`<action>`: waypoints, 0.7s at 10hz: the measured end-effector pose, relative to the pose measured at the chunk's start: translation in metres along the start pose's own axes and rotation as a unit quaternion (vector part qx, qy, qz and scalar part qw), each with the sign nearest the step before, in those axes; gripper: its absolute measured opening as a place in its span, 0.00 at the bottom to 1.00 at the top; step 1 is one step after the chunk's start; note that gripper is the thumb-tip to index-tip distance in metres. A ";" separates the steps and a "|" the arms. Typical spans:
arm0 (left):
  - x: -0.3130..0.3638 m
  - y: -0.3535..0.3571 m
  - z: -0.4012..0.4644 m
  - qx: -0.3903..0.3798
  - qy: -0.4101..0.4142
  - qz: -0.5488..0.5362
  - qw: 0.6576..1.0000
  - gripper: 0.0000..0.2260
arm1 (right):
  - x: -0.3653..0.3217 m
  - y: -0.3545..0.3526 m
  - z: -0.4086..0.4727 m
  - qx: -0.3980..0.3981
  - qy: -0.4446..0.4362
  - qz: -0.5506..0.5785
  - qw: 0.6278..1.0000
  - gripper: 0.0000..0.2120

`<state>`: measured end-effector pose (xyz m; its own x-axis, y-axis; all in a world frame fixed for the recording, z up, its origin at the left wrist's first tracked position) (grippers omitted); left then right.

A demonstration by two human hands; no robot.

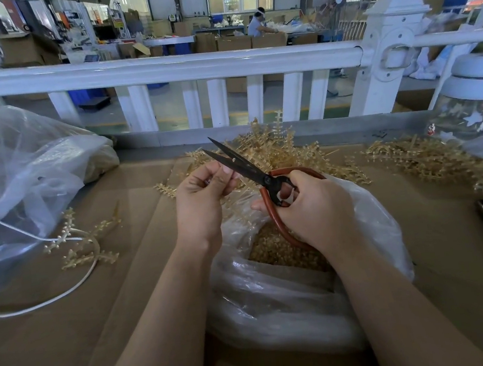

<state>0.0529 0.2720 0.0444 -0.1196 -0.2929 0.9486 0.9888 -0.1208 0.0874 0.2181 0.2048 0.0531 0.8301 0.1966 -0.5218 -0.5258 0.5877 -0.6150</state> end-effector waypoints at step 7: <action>-0.002 0.002 -0.002 -0.007 -0.033 -0.014 0.999 0.07 | 0.003 0.001 0.000 -0.004 0.007 0.057 0.998 0.30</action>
<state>0.0546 0.2709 0.0418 -0.1404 -0.2260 0.9640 0.9837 -0.1422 0.1099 0.2198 0.2063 0.0509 0.7621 0.2512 -0.5968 -0.6182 0.5563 -0.5553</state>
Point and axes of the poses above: each hand's wrist, its own z-axis towards the middle knuckle, its own y-axis out of the palm, x = y × z, the point moved 8 cm from there along z, towards the middle knuckle, and after that the axes turned 15 degrees about z, right-handed, at the moved point
